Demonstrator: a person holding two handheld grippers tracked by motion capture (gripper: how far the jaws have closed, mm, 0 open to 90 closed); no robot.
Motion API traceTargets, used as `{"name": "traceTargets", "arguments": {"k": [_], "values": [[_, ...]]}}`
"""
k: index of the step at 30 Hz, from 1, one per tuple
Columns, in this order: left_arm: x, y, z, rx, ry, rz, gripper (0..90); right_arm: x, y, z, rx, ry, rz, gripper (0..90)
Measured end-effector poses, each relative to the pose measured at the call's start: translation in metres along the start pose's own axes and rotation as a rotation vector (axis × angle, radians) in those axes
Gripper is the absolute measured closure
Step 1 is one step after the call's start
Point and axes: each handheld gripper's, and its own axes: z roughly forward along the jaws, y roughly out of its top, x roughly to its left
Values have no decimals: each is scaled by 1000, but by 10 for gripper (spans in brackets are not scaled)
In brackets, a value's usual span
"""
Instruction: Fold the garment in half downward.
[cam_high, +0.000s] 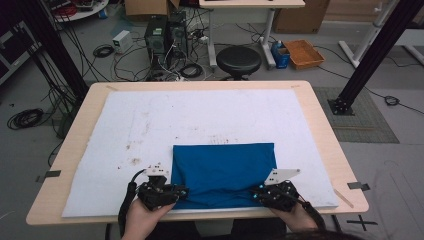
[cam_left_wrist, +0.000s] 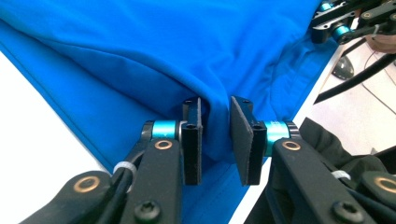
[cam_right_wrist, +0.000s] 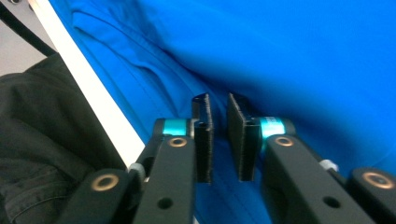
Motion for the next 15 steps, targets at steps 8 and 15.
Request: {"name": "traceTargets", "arguments": {"k": [8, 15], "values": [[-1, -1, -6, -18, -14, -12, 802, 10, -4, -23, -53, 50, -2, 845], [-2, -3, -8, 1, 1, -27, 694, 14, -13, -25, -28, 42, -8, 727]]}}
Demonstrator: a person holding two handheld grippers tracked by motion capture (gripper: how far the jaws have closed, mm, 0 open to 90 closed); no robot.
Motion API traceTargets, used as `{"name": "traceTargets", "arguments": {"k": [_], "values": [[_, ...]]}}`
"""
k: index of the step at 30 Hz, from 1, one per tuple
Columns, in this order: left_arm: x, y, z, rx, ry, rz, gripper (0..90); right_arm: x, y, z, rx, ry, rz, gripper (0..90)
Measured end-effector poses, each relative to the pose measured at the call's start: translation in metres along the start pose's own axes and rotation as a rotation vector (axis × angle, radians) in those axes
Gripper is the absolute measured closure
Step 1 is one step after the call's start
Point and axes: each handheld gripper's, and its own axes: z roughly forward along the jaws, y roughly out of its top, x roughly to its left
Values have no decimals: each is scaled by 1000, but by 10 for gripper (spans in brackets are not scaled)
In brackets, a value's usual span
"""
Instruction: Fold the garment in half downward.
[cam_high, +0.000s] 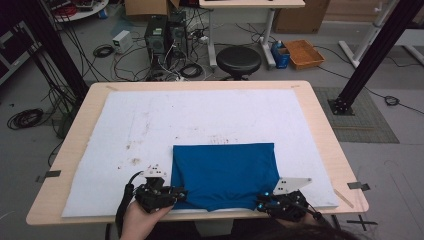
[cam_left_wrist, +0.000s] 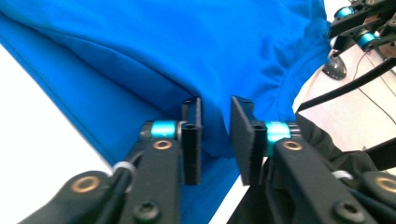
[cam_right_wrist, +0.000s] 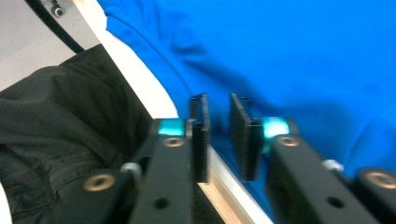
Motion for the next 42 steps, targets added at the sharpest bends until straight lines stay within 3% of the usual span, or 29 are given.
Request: {"name": "traceTargets", "arguments": {"k": [3, 6, 8, 11, 12, 13, 15, 19, 22, 26, 28, 29, 31, 35, 42], "values": [[2, 3, -5, -20, 28, 11, 624, -4, 3, -9, -41, -22, 10, 672], [8, 14, -9, -53, 81, 38, 551, -18, 11, -22, -92, -86, 31, 626], [14, 25, -10, -82, 137, 66, 523, -34, 17, -28, -122, -140, 49, 604], [25, 40, -9, -125, 185, 95, 499, -65, 26, -30, -161, -208, 117, 573], [30, 48, -6, -136, 219, 109, 496, -75, 28, -30, -172, -233, 139, 554], [30, 48, -6, -136, 219, 109, 496, -75, 28, -30, -172, -233, 139, 554], [46, 63, 3, -164, 289, 114, 493, -107, 37, -19, -178, -278, 202, 552], [66, 78, 17, -160, 372, 118, 490, -137, 46, 0, -154, -320, 267, 551], [81, 84, 28, -138, 368, 77, 489, -152, 51, 14, -129, -336, 287, 551], [92, 85, 41, -97, 373, 51, 492, -162, 53, 26, -98, -308, 329, 566], [96, 84, 46, -71, 354, 39, 534, -165, 51, 32, -73, -297, 333, 606], [97, 84, 47, -45, 352, 49, 575, -167, 50, 34, -63, -286, 332, 629], [95, 82, 50, -45, 367, 68, 653, -168, 47, 37, -45, -263, 329, 708], [92, 82, 50, -33, 353, 103, 850, -168, 45, 37, -38, -255, 300, 851], [97, 89, 53, -50, 356, 117, 868, -176, 49, 33, -54, -266, 274, 872]]}}
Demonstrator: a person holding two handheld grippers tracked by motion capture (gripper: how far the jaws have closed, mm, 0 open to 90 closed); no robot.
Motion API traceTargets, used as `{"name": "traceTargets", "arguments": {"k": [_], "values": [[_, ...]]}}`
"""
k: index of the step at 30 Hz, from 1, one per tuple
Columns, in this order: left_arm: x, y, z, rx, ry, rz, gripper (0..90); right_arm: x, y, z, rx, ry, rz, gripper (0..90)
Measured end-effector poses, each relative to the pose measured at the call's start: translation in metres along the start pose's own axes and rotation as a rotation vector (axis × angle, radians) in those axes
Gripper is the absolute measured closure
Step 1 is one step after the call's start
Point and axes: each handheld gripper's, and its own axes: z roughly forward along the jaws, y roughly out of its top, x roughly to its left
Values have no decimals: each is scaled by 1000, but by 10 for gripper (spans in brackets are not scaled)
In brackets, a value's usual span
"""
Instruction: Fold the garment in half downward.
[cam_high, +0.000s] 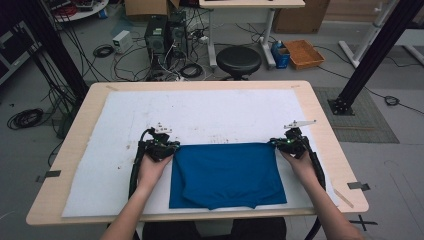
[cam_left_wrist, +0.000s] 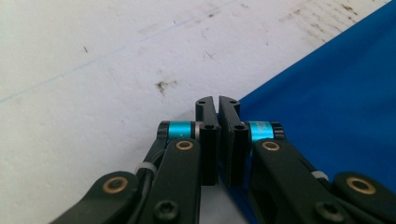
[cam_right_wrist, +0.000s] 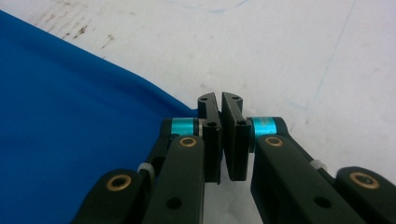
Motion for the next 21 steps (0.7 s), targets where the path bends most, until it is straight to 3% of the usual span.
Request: {"name": "traceTargets", "arguments": {"k": [4, 8, 13, 16, 18, 21], "values": [[5, 9, 7, -33, 3, -3, 868, -6, 11, 1, -34, -26, -14, 871], [10, 17, 16, -43, 4, -22, 868, -11, 19, 7, -28, -53, -30, 871], [14, 19, 23, -51, 12, -14, 867, -13, 23, 12, -38, -61, -44, 865], [14, 19, 21, -63, 14, -10, 854, -14, 22, 12, -36, -73, -42, 785], [12, 21, 16, -83, 31, -14, 744, -14, 22, 8, -60, -70, -38, 734], [11, 22, 5, -115, 20, -6, 606, -12, 23, -4, -107, -66, -35, 646]]}}
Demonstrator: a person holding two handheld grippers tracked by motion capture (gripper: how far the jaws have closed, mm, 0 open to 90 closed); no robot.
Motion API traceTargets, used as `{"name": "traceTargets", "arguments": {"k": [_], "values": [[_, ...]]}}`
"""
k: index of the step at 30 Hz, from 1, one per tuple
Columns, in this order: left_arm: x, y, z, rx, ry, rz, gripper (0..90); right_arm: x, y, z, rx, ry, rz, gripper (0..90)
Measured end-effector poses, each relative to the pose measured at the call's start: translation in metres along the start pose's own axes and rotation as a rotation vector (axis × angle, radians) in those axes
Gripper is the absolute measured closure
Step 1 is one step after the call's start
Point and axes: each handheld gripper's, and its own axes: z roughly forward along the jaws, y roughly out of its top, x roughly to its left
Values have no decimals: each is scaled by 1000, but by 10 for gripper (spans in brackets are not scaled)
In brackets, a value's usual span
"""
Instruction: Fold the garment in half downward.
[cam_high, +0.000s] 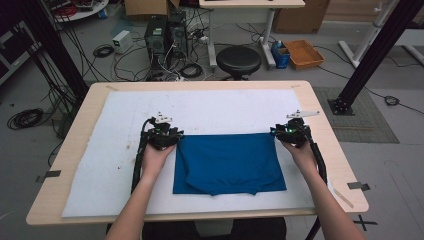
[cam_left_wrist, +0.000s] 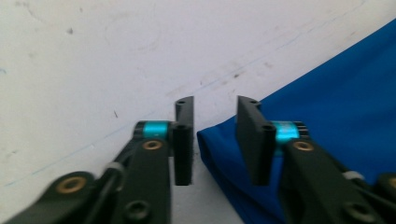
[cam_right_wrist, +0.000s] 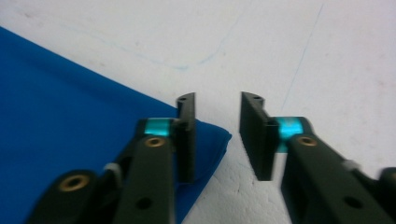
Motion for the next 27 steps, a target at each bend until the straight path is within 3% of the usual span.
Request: {"name": "traceTargets", "arguments": {"k": [4, 10, 19, 27], "values": [[-3, 1, -25, -42, -14, 29, 475, 4, 1, -18, -41, 0, -21, 487], [-2, 0, -51, -108, 10, 33, 399, 3, -5, -39, -116, -14, -9, 422], [-3, -2, -59, -136, 22, 27, 366, -9, -11, -46, -110, 2, 32, 387], [-5, -1, -62, -154, 35, 34, 366, -12, -11, -51, -127, 25, 59, 309]]}}
